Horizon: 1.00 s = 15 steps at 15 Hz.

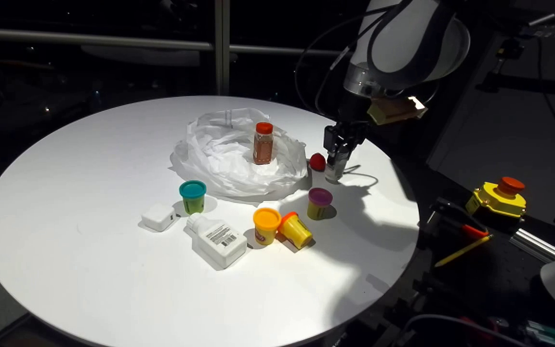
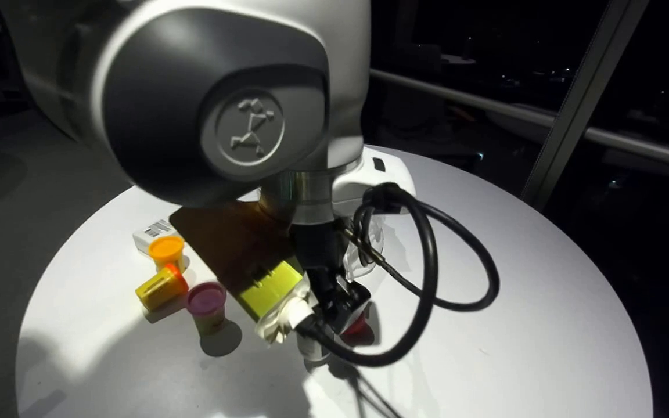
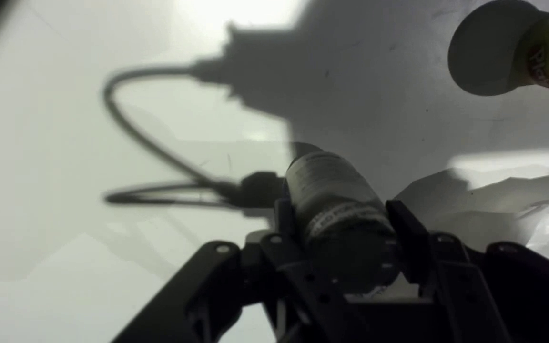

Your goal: Pick up all the objects from the table and put them on the plastic

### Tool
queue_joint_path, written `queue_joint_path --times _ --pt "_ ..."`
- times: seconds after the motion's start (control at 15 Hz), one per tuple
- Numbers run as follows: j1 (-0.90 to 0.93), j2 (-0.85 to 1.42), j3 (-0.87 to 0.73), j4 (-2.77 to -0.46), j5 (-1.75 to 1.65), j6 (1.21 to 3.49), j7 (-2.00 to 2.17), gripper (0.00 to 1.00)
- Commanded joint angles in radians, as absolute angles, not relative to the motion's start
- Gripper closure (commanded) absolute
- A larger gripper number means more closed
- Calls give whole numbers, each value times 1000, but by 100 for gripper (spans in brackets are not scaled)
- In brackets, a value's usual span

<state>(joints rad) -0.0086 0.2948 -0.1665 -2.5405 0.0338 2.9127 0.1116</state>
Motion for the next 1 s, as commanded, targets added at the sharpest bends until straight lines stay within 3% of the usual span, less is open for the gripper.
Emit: queue_joint_path --times 0.0,0.33,0.93 --pt "211 114 -351 -2593 -182 2785 386 74" --pt "167 36 -173 -2476 -299 2609 558 74" --pt "54 266 -50 -2329 -15 2720 331 74"
